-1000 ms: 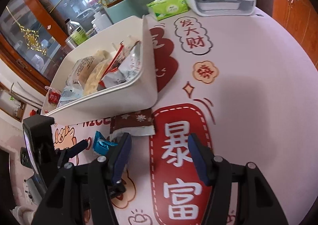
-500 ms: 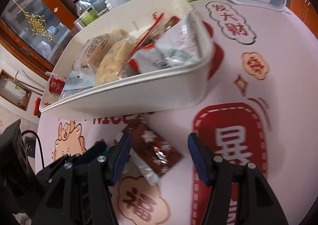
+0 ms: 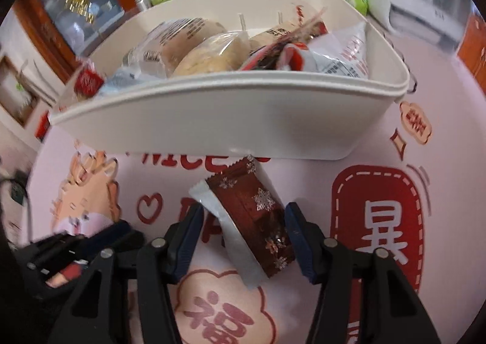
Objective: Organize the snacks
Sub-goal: 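Grasp the blue candy with left tool while right tool grasps the dark red pack, then carry the blue candy and dark red pack over the white tray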
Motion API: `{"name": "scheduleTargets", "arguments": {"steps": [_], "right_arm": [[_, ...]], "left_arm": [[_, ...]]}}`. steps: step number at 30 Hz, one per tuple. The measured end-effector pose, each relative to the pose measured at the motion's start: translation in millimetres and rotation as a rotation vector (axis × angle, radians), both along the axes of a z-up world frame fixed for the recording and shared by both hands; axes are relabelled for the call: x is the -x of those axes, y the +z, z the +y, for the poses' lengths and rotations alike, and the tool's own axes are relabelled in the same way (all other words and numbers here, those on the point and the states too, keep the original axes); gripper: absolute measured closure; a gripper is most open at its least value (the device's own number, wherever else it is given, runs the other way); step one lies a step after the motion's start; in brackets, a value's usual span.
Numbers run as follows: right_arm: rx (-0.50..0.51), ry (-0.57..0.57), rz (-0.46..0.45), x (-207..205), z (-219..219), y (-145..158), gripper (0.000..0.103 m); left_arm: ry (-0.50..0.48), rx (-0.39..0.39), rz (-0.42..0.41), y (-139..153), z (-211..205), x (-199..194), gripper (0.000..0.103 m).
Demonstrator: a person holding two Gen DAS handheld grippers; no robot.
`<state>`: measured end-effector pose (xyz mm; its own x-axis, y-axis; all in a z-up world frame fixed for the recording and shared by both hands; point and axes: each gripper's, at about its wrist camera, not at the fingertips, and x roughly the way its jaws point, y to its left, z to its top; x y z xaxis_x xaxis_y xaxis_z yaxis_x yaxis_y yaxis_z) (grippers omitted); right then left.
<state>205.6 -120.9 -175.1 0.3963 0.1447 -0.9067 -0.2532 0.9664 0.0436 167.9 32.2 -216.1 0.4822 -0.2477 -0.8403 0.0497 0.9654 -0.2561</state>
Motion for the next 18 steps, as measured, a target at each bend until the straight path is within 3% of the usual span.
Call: {"name": "scheduleTargets", "arguments": {"steps": [7,9,11,18], "right_arm": [[-0.060,-0.032,0.000,8.7,-11.1,2.5,0.072],[-0.111,-0.044,-0.003,12.5,-18.9,8.5,0.082],[-0.153,-0.055,0.001,17.1,-25.8,15.2,0.086],[-0.268,-0.076,0.015,39.8,-44.2,33.9,0.089]], "left_arm": [[0.020,0.049,-0.004,4.8,18.2,22.0,0.092],[0.022,0.066,-0.020,13.8,21.5,27.8,0.092],[0.024,0.083,-0.037,23.4,25.2,34.1,0.092],[0.045,0.181,-0.085,65.4,38.4,48.6,0.093]]}}
